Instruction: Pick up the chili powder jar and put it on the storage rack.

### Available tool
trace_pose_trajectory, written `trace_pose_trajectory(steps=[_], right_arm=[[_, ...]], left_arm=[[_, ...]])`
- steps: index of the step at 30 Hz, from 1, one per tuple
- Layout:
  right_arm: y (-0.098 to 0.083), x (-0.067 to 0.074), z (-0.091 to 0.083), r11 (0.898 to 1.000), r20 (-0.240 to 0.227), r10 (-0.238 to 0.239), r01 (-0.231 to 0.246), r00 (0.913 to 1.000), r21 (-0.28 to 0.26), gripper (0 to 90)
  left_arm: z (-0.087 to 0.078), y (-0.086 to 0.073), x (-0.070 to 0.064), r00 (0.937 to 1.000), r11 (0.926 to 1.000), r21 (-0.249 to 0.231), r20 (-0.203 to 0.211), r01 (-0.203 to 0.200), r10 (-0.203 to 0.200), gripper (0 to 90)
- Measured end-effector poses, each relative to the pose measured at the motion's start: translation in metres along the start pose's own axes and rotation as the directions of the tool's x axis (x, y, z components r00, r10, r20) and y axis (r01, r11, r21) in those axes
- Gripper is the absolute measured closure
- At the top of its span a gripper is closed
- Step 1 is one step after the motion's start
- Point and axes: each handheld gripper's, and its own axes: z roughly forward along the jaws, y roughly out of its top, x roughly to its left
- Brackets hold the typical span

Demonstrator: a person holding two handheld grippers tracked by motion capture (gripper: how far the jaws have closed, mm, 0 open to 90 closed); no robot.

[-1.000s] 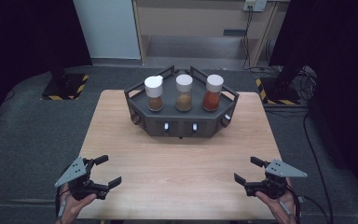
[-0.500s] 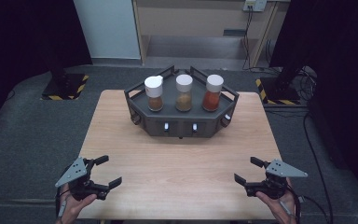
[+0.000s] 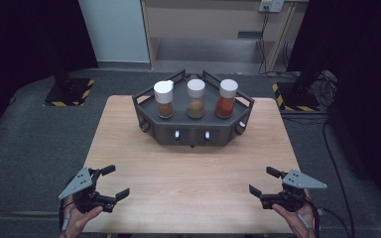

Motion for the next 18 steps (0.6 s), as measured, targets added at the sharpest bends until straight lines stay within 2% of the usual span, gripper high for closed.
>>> trace_pose_trajectory(steps=[18], right_arm=[[0.0007,0.0014,0.0001,1.000,0.002,-0.006,0.006,1.0000,0.004,7.9]], left_arm=[[0.0004,0.0010,-0.0007,1.0000,1.0000,0.006,0.000,-0.005,0.005,1.3]])
